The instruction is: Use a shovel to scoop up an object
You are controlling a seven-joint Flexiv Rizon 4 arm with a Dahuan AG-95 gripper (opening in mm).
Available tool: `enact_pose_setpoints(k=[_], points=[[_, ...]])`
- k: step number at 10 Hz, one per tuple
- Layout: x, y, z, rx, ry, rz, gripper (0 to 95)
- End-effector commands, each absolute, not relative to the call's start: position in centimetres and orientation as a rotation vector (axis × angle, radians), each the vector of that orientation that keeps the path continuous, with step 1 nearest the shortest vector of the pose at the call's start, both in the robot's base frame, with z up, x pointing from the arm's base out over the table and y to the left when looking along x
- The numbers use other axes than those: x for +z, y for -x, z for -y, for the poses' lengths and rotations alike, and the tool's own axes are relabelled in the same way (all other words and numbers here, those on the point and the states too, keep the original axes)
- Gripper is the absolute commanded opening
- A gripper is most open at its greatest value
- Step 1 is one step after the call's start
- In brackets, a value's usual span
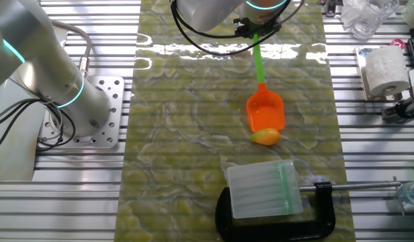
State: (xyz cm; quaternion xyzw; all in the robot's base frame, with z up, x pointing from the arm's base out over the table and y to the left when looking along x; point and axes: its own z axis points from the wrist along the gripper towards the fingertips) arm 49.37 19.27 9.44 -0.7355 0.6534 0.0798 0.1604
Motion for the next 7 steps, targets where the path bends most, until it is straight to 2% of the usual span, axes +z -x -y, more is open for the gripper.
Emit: enact_pose_setpoints(k=[1, 7], points=[[9.44, -49.36, -19.14, 0.222, 2.106, -1.864, 0.0], [9.36, -49.03, -18.15, 0.244, 2.087, -1.838, 0.0]])
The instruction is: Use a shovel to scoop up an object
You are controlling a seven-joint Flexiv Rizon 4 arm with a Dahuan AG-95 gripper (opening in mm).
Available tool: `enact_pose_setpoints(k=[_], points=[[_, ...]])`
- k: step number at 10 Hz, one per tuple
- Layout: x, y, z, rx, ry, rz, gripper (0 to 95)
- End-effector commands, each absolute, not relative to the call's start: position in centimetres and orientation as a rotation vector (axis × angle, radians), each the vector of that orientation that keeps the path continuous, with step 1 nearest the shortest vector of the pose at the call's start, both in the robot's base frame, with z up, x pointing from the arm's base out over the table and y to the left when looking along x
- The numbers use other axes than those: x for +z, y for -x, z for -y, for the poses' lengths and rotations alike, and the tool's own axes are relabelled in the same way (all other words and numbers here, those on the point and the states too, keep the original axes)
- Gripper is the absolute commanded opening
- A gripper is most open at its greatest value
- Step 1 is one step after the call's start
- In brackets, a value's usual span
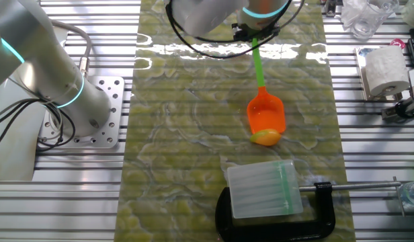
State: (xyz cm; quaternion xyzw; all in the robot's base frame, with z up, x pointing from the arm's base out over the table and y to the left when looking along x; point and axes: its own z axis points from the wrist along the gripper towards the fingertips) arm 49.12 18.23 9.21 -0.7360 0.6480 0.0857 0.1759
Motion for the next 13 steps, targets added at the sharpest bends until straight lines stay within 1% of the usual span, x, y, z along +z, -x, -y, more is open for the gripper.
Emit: enact_pose_setpoints(k=[1, 7, 13], points=[[9.37, -48.94, -17.98, 0.244, 2.085, -1.842, 0.0], [9.31, -48.78, -17.55, 0.238, 2.087, -1.853, 0.0], [9.25, -48.79, -17.50, 0.195, 2.133, -1.859, 0.0]])
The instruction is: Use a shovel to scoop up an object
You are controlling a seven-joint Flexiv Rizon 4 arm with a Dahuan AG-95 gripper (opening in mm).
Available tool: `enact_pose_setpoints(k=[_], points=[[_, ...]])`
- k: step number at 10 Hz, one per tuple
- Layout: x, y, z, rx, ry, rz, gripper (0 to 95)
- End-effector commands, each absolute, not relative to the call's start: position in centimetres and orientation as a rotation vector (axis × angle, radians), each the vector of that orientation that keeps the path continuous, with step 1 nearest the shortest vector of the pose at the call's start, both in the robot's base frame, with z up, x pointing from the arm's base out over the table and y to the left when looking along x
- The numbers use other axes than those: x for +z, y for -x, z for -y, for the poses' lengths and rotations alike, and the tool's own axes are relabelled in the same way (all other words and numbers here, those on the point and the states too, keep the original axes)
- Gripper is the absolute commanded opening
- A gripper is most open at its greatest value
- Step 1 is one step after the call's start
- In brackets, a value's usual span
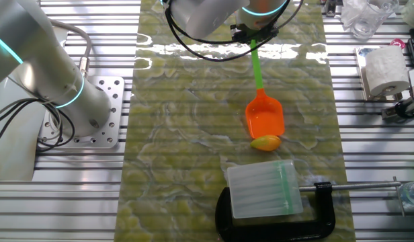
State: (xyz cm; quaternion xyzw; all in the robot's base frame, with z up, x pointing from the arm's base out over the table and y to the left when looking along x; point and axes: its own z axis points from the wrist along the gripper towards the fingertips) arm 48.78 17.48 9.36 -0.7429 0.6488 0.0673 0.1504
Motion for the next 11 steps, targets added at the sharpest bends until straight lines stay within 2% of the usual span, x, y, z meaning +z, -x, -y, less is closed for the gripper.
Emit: enact_pose_setpoints(k=[1, 11], points=[[9.22, -48.75, -17.46, 0.193, 2.136, -1.858, 0.0], [8.89, -48.22, -17.02, 0.240, 2.096, -1.839, 0.0]])
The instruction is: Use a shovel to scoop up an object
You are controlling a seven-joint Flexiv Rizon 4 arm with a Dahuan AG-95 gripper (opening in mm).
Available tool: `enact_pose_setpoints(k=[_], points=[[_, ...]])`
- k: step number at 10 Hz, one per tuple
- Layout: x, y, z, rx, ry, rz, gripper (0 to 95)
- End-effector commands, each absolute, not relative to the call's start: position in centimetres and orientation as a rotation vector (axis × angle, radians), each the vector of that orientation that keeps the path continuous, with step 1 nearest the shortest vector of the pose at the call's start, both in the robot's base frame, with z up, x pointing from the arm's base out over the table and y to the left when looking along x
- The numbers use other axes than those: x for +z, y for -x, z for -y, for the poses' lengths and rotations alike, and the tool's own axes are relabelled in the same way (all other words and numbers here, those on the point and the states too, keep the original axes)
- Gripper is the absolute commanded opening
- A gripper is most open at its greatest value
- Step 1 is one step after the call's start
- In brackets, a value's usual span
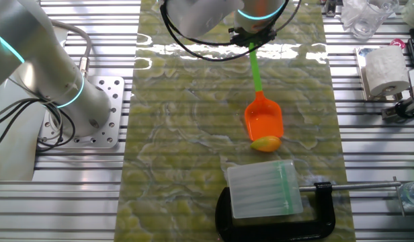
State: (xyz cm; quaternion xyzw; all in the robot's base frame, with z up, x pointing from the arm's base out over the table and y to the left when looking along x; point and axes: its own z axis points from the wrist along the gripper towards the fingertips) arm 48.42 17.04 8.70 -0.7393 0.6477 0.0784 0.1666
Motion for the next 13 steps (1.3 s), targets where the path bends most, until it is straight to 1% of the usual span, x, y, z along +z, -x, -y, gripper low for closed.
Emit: enact_pose_setpoints(k=[1, 13], points=[[8.88, -48.21, -17.01, 0.237, 2.100, -1.839, 0.0], [8.54, -47.60, -16.59, 0.179, 2.168, -1.838, 0.0]])
